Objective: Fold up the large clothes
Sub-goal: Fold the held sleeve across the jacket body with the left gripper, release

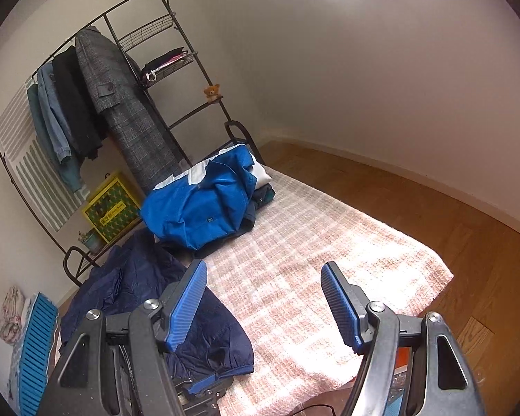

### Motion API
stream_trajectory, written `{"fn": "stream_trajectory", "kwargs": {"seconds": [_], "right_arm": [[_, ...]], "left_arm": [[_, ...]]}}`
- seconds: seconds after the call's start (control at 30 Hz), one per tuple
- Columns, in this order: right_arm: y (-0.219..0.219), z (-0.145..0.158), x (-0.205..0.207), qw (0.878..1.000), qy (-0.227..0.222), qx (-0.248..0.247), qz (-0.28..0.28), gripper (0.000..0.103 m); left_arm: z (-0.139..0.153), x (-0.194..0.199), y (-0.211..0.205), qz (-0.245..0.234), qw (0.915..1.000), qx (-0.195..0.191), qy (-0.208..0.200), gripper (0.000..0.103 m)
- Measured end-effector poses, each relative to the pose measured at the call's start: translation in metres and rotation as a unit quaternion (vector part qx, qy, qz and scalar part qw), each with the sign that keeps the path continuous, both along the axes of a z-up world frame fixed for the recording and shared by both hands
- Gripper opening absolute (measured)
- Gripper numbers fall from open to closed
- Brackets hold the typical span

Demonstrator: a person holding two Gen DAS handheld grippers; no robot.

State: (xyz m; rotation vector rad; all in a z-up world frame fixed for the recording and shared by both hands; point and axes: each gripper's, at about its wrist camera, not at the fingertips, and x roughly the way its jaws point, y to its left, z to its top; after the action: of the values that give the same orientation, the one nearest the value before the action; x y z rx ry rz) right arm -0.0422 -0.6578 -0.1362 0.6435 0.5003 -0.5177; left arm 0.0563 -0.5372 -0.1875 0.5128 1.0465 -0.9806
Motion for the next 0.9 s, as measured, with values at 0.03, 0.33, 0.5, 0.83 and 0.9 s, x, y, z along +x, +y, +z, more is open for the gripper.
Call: {"fn": "stream_trajectory", "kwargs": {"seconds": [0.03, 0.33, 0.5, 0.83, 0.9], "right_arm": [[0.000, 0.000, 0.000, 1.000, -0.001, 0.002, 0.000, 0.071], [0.023, 0.002, 0.029, 0.999, 0.013, -0.005, 0.029, 0.071], [0.047, 0.006, 0.052, 0.998, 0.023, -0.018, 0.057, 0.071], [0.111, 0.004, 0.115, 0.989, 0.049, -0.024, 0.140, 0.071], [0.128, 0.003, 0.128, 0.985, 0.059, -0.033, 0.160, 0.071]], "left_arm": [[0.007, 0.004, 0.004, 0.005, 0.9999, -0.012, 0.005, 0.007], [0.082, 0.060, 0.071, 0.086, 0.9887, -0.117, 0.038, 0.007], [0.110, 0.097, 0.127, 0.139, 0.9768, -0.156, 0.047, 0.007], [0.142, 0.172, 0.259, 0.241, 0.9519, -0.189, 0.012, 0.007], [0.144, 0.192, 0.288, 0.268, 0.9446, -0.190, 0.004, 0.007]]}}
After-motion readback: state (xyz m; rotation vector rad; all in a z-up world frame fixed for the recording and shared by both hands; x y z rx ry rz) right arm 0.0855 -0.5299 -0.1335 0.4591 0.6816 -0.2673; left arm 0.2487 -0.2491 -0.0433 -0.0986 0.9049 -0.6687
